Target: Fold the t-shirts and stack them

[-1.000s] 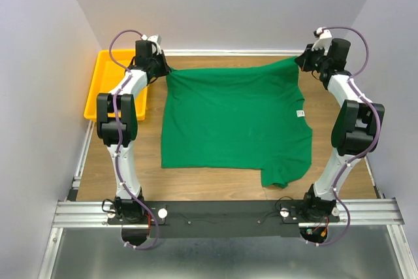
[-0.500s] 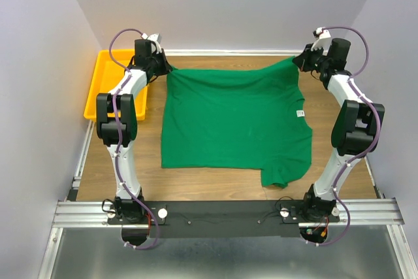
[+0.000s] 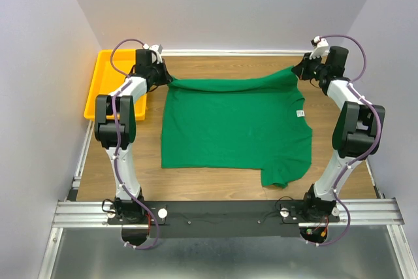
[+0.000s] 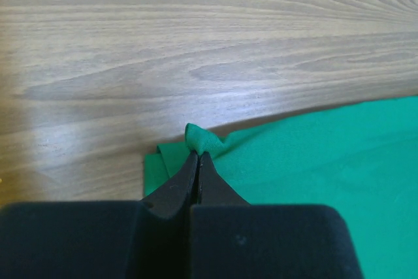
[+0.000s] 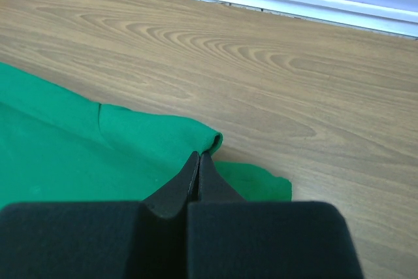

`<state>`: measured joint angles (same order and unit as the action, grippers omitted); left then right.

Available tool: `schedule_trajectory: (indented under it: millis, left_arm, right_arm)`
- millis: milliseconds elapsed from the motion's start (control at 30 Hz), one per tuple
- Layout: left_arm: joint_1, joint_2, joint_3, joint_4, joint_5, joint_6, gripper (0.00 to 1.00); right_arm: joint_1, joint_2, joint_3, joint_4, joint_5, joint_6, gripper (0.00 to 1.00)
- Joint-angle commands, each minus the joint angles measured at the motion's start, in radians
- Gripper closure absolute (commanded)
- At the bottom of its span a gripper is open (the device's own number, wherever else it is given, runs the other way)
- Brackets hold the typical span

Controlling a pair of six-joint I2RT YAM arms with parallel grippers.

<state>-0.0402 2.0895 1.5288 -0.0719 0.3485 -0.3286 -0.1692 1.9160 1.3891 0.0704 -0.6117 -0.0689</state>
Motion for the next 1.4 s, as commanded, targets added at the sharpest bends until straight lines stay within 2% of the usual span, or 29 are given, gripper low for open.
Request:
schedule_trajectory:
  millis: [0, 533, 1000, 1367]
  left_arm:
    - [0.011, -0.088, -0.039, 0.057, 0.021, 0.016, 1.0]
    - [0.011, -0.175, -0.186, 0.101, 0.027, 0.019, 1.0]
    - [0.011, -0.198, -0.229, 0.116, 0.023, 0.011, 1.0]
    - [0.011, -0.217, -0.271, 0.121, 0.018, 0.017, 1.0]
  right_arm:
    - [-0.015, -0.057, -0.025, 0.0, 0.023, -0.017, 0.99]
    - [-0.027, -0.146, -0.163, -0.004, 0.012, -0.042, 0.99]
    - [-0.03, -0.261, -0.305, -0.023, -0.037, -0.068, 0.99]
    - [-0.03, -0.307, -0.377, -0.03, -0.014, -0.072, 0.99]
